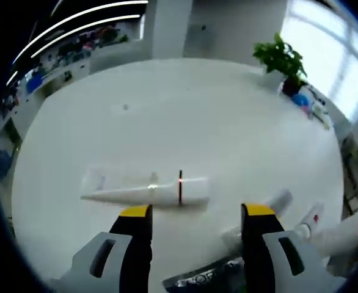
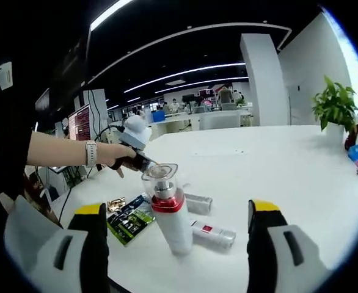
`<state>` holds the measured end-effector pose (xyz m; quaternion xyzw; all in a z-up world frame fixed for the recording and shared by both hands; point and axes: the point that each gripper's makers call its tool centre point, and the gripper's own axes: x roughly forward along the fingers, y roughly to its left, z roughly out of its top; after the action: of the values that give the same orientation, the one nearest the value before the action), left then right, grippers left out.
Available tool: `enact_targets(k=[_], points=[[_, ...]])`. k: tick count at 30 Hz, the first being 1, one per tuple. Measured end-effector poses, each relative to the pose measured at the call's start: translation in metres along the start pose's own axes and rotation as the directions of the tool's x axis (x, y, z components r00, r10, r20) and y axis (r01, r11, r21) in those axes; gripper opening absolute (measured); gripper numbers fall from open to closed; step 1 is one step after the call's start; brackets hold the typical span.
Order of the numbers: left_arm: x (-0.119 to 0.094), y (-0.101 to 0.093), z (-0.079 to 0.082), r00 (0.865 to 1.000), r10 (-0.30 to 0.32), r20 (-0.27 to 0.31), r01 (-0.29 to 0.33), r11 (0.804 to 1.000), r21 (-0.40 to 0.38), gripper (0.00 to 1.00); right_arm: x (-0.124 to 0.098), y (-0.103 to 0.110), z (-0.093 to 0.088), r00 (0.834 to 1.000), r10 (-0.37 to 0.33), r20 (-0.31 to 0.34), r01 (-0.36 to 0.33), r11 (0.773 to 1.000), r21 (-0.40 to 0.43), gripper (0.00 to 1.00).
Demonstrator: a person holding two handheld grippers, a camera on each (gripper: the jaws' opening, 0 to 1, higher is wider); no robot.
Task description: Arrange the skincare products in the storage area until every visible bottle or jar stands upright without overlapping.
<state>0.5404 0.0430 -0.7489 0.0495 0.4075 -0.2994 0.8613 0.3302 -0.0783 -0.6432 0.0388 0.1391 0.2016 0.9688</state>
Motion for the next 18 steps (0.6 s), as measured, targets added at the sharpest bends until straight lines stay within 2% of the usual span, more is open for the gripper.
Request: enact_targets(k=[6,11,15,18], points=[[0.008,-0.004,0.008,1.0,0.003,0.003,-0.003,1.0,0.007,0.56,0.0,-0.002,0.0,1.0,-0.01,0.0,0.01,1.0,0.007,0.96],[0.014,0.002,0.013,1.0,0.019,-0.011,-0.019,1.0,0.008,0.52,0.0,-0.003,0.0,1.0,-0.014,0.003,0.014,1.0,0.012,0.95],[0.017,-0.003,0.006,0.999,0.005,-0.033,-0.005,1.0,-0.02,0.57,-0.001,-0.004,0.001,1.0,-0.02,0.008,0.02,1.0,0.021,0.95],[0.016,-0.003,-0.004,0.998,0.039,-0.052,-0.038,0.999,0.017,0.55,-0.001,-0.005,0.002,1.0,-0.023,0.012,0.022,0.999,0.031,0.95]])
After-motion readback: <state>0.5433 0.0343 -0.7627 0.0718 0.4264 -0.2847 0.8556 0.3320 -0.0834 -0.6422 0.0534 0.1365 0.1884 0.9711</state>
